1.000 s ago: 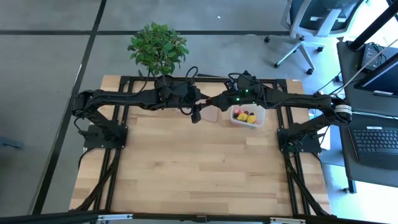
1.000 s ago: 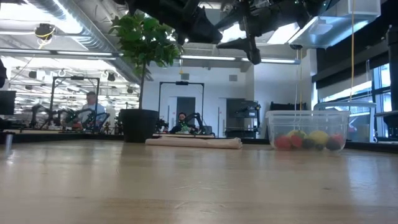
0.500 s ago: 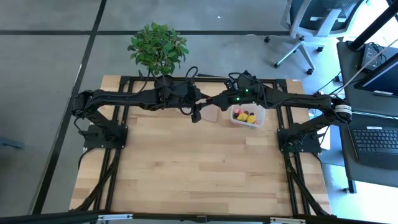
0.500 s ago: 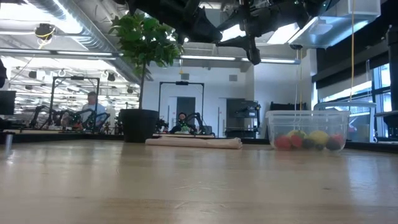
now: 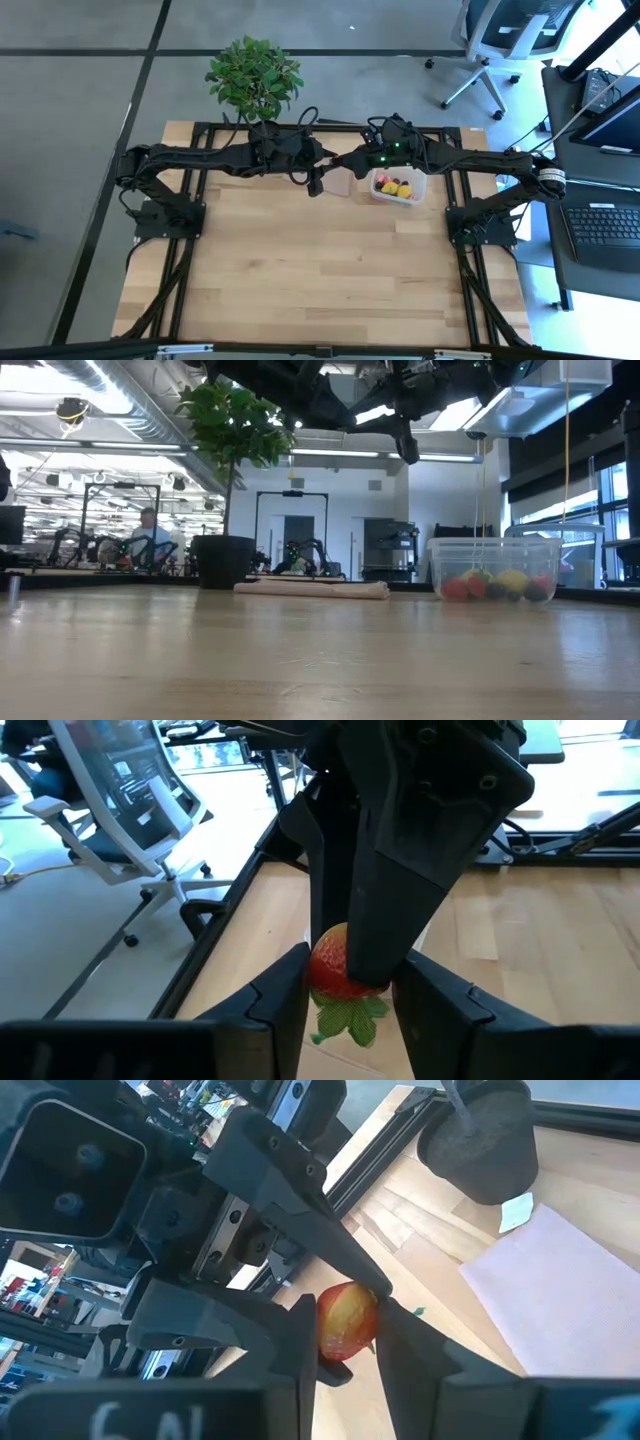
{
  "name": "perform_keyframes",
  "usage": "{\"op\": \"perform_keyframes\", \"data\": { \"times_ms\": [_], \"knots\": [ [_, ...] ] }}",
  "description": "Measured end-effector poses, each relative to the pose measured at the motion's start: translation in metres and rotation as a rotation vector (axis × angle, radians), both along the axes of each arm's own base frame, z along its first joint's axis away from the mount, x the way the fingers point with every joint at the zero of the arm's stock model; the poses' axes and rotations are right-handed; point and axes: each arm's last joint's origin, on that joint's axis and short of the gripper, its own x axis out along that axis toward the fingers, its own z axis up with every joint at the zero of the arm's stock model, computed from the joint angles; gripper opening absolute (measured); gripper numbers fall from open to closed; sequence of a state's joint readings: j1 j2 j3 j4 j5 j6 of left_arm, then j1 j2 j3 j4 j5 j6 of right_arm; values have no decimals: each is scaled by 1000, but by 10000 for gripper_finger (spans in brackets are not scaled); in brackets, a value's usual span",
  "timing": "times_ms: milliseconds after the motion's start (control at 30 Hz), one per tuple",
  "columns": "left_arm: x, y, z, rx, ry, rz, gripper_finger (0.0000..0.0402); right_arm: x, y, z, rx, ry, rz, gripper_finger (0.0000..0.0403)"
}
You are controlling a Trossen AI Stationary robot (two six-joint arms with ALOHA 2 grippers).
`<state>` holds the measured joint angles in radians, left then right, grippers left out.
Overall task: Pick and placing Produce into tupperware
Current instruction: Put the red strawberry into the transparent container
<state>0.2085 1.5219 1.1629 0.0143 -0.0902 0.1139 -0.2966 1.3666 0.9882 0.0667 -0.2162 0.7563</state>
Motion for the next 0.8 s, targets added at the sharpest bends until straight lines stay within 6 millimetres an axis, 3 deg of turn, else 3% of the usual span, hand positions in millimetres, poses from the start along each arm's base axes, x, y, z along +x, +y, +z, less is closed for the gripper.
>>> {"op": "perform_keyframes", "data": {
  "times_ms": [333,600,800],
  "knots": [
    [0,0,-1,-9,4,-8,134,-4,-5,-5,-8,65,-11,84],
    [0,0,1,-28,-15,-1,150,-17,-14,-23,28,267,-46,84],
    [0,-1,0,-41,-3,4,151,-35,-17,-43,102,517,-62,84]
  ]
}}
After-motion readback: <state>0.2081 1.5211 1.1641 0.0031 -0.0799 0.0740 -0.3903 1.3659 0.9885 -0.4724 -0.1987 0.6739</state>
